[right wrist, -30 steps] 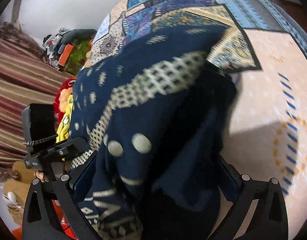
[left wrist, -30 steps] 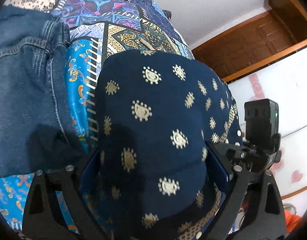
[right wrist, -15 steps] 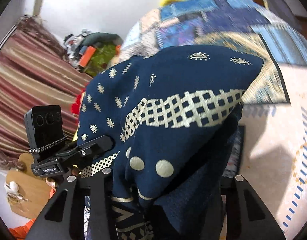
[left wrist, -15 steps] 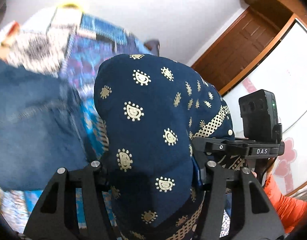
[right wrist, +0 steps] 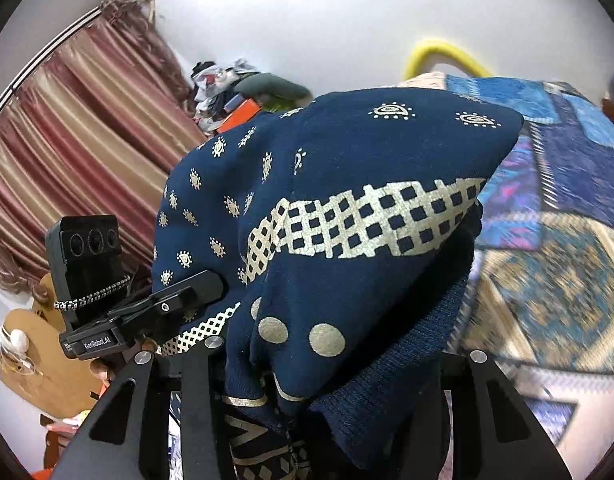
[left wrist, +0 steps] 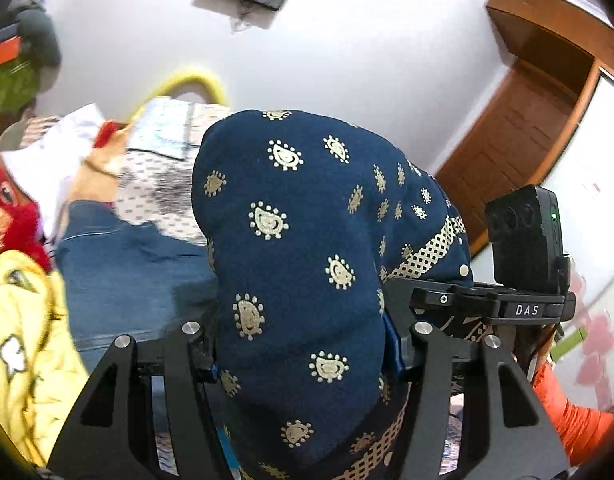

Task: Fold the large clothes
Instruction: 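Grasp the hoodie bundle with both grippers and lift it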

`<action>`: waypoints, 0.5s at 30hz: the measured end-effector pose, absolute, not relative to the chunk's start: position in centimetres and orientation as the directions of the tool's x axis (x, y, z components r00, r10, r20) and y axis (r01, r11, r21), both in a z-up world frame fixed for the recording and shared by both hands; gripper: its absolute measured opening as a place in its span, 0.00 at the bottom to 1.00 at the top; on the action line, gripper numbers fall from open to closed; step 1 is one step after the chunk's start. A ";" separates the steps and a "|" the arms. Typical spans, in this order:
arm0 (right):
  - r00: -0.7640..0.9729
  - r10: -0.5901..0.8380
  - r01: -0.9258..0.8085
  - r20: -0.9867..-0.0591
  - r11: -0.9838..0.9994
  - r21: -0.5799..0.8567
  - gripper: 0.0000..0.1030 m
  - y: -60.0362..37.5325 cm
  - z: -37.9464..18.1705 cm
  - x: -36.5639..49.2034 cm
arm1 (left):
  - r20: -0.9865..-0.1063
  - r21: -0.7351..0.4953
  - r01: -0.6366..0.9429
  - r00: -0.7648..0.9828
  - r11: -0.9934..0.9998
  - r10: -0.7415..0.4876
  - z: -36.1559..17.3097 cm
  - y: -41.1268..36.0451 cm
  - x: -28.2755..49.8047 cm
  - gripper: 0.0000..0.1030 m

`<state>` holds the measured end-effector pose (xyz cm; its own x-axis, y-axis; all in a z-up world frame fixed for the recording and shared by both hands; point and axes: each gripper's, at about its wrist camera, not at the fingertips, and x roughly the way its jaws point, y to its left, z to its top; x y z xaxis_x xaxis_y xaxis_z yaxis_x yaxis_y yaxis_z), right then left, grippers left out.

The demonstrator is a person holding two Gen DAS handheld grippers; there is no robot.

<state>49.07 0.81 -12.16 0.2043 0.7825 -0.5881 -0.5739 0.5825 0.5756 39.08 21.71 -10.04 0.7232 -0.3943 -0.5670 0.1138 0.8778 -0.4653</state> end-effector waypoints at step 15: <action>0.009 0.664 -0.431 -0.748 0.677 0.596 0.41 12.6 -27.3 57.7 | -0.729 -0.542 -0.140 0.568 0.828 -0.382 -24.9 30.4 46.3 0.58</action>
<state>57.65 12.57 -27.28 0.0093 0.6641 -0.7476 -0.4307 0.6774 0.5963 46.26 30.41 -24.88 0.5679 -0.3816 -0.7292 -0.1398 0.8284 -0.5424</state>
